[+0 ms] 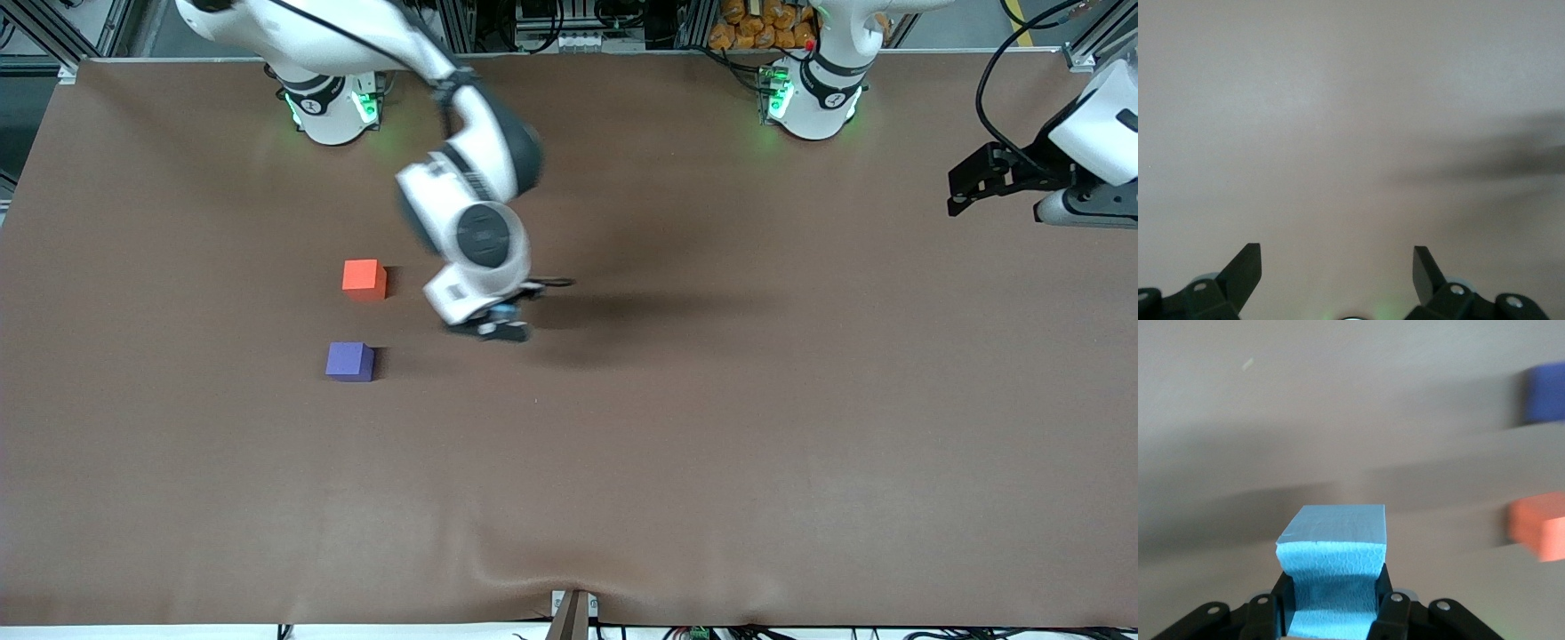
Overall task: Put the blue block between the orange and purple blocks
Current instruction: 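Carry the cube with the right gripper toward the orange and purple cubes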
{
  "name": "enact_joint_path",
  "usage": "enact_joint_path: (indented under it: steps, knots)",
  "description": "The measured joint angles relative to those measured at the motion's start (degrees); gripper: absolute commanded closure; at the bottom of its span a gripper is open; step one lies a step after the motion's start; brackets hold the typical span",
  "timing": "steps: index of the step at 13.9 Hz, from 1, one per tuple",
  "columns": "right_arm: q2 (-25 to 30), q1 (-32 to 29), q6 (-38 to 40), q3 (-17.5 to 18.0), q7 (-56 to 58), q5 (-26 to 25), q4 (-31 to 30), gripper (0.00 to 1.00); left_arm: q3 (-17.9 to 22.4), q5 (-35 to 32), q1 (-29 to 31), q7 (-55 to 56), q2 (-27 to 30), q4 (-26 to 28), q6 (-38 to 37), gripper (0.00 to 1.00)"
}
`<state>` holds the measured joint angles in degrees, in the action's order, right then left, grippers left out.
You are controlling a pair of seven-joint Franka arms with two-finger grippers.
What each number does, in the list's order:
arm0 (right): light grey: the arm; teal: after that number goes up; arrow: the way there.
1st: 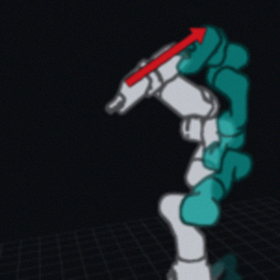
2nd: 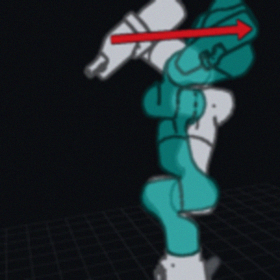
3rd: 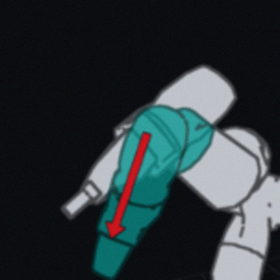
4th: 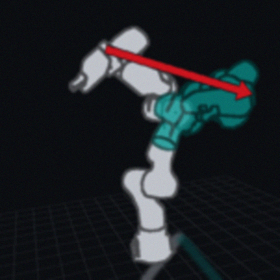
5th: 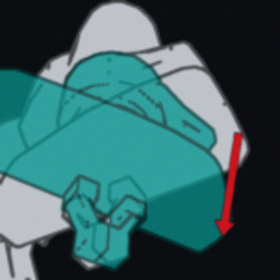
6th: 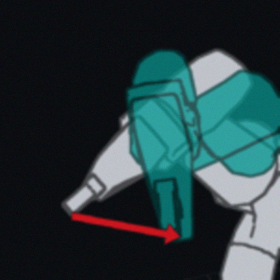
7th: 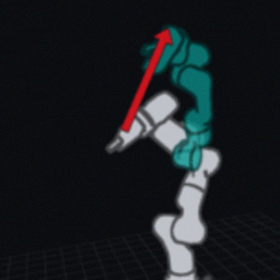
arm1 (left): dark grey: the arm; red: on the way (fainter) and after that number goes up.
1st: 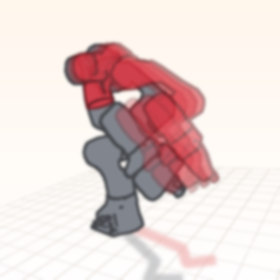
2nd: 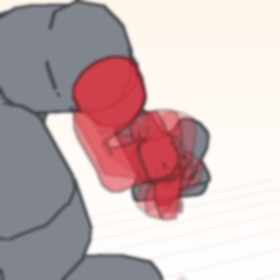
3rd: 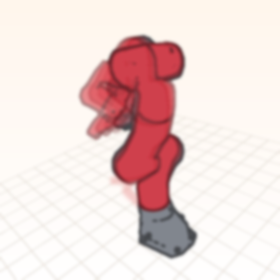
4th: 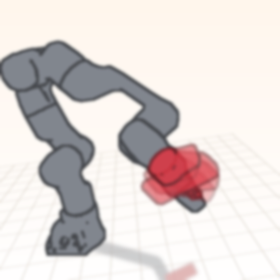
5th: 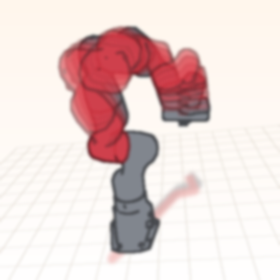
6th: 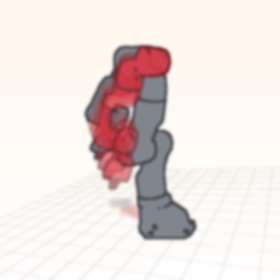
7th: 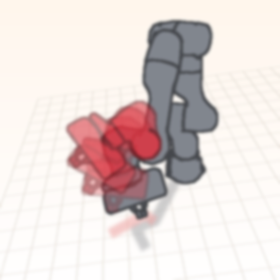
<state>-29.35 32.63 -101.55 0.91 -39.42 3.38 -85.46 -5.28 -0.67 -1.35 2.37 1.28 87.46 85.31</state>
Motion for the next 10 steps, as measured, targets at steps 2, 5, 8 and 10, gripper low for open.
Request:
enact_joint_path:
  steps: [2,5,8,10]
  knots:
    - [4.6,-7.6,1.2,0.0,8.9,0.0,-3.8,1.0,-0.1,0.0,0.0,1.0,-0.2,0.4,0.1,0.0]
    - [9.9,-15.0,-0.2,0.0,13.9,0.0,-11.4,1.0,-0.2,0.0,0.0,1.1,-0.5,0.8,0.2,0.0]
    - [12.5,-18.1,-3.9,0.1,15.6,0.0,-17.5,1.0,-0.2,0.0,0.0,1.1,-0.6,0.9,0.2,0.0]
    - [13.6,-19.4,-8.7,0.1,17.4,0.0,-22.2,1.0,-0.2,0.0,0.0,1.1,-0.6,0.9,0.2,0.0]
